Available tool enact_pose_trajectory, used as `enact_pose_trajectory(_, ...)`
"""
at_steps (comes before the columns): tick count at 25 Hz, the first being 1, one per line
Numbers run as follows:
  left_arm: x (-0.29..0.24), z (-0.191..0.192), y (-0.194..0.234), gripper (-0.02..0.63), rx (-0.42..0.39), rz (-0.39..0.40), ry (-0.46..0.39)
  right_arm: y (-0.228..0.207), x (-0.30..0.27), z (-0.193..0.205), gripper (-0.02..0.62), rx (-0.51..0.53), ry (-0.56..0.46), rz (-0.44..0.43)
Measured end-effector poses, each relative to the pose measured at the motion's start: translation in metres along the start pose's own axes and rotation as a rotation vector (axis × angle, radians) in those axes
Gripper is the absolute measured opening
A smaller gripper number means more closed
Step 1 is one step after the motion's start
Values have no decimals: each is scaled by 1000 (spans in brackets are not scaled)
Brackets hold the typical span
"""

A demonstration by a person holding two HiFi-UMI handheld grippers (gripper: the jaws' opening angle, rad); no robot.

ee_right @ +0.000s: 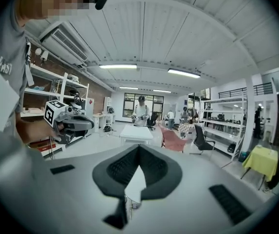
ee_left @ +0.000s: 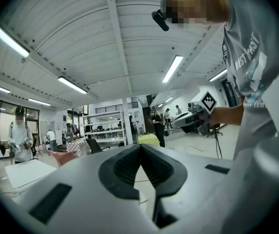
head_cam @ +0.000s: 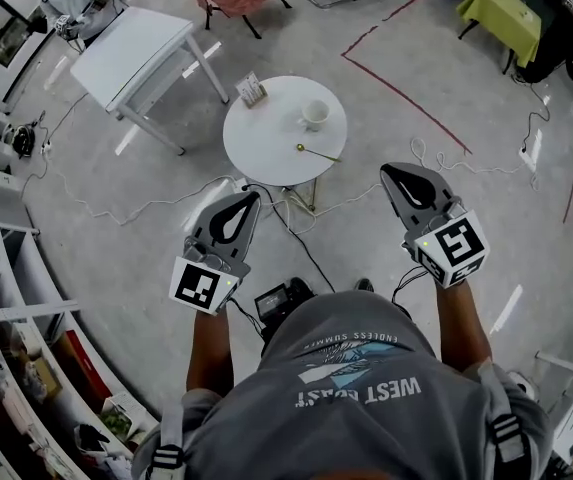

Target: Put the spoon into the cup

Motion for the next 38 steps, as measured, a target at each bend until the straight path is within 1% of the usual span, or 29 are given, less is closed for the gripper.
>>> enact_pose_trajectory(7,19,7,27,5,-10,21,-15,19,-22,-12,2,16,20,35)
enact_pose_trajectory(15,39,18,50,5,-3,24,-18,34,-47,-25,2,34,14,31)
enact_pose_trajectory(20,40,26,60,5,24,2,-6,32,-58,-31,2,37,18,18)
enact_pose_trajectory(24,34,29,60,5,40,-16,14,18,-63,-29,2,26,24,8)
enact_pose_trajectory(27,20,29,66,5,37,-36,34,6,-76,-27,2,17,24,-19)
enact_pose_trajectory(29,8,25,71,5,31,-58,39,-2,-90,-24,2,10,27,-54)
enact_pose_trajectory(35,-27,21,81,5,58,-149,71,-34,-127,-24,2,7,13,-159)
enact_pose_trajectory(38,-47,20,88,5,67,-182,81,-49,-146,-23,2,4,10,-205)
Point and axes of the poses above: the fingertips, and each gripper's own axes: x backward along the fingers, y to its left, z out of its underside, the point moved 1 cm from there along x, backward along the fingers, and after that the axes turned 12 degrees about z, right-handed, at the moved point
